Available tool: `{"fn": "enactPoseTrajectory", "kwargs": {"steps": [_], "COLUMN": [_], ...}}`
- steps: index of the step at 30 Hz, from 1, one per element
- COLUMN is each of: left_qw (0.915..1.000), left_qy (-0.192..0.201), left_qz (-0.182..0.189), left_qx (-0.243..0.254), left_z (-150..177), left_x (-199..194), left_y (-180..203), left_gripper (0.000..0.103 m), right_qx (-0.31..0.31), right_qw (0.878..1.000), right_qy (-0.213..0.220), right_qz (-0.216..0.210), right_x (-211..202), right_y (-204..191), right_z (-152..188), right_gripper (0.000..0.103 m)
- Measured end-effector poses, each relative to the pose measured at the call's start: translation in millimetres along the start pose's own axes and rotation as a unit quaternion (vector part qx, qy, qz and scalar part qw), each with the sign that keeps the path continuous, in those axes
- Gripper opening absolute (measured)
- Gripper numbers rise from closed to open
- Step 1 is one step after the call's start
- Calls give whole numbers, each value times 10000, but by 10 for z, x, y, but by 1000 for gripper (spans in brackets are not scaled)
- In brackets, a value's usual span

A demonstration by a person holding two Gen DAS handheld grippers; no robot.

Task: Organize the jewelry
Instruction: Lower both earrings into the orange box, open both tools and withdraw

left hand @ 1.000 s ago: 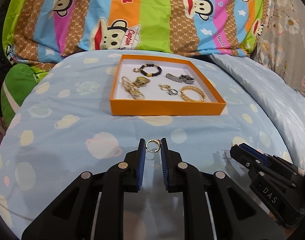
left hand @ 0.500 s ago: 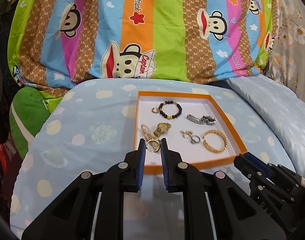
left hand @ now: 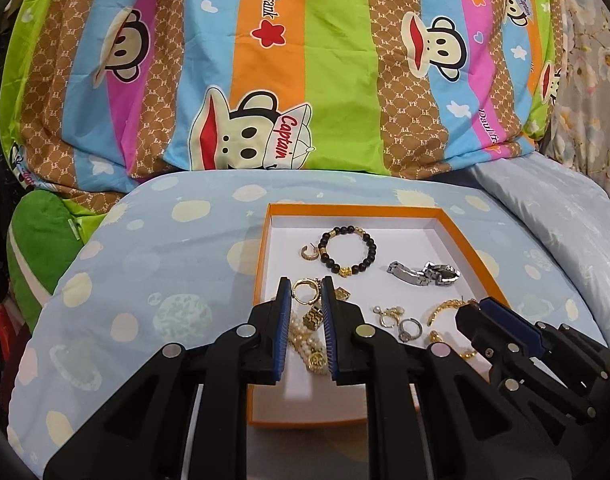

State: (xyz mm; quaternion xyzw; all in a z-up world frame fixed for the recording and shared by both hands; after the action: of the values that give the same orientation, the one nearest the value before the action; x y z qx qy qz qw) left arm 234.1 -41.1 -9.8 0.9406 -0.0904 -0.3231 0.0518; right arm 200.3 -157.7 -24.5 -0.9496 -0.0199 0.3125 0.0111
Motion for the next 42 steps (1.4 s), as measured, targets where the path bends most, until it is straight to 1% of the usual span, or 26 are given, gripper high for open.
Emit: {"fn": "enactPoseTrajectory", "kwargs": {"steps": [8, 15, 26, 42], "left_qw": [10000, 9999, 9998, 9997], "left_qy": [-21, -83, -151, -198], "left_qz": [-17, -54, -66, -68], "left_qx": [12, 60, 57, 79], "left_z": [-11, 27, 42, 51], "left_x": [138, 206, 241, 257], "left_y": [-11, -18, -16, -9], "left_gripper": [14, 14, 15, 15], "right_qx": [-28, 11, 57, 50], "right_qw": [10000, 10000, 9997, 9996], "right_qy": [33, -27, -199, -243], "right_qz": [-21, -91, -142, -142], "right_x": [114, 158, 235, 255], "right_y": [6, 9, 19, 15], "right_z": [-77, -74, -50, -41], "right_gripper": [17, 17, 17, 17]}}
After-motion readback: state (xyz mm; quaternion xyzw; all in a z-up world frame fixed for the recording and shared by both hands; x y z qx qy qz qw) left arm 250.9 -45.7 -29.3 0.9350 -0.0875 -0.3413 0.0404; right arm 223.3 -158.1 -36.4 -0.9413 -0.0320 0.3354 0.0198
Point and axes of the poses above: each gripper's, at about its wrist camera, not at the fingertips, and x roughly the way its jaws point, y to its right, z to its underside, the point moved 7 cm from there along x, roughly the way its jaws point, and after that the axes turned 8 degrees about -x, right-handed, at the moved point
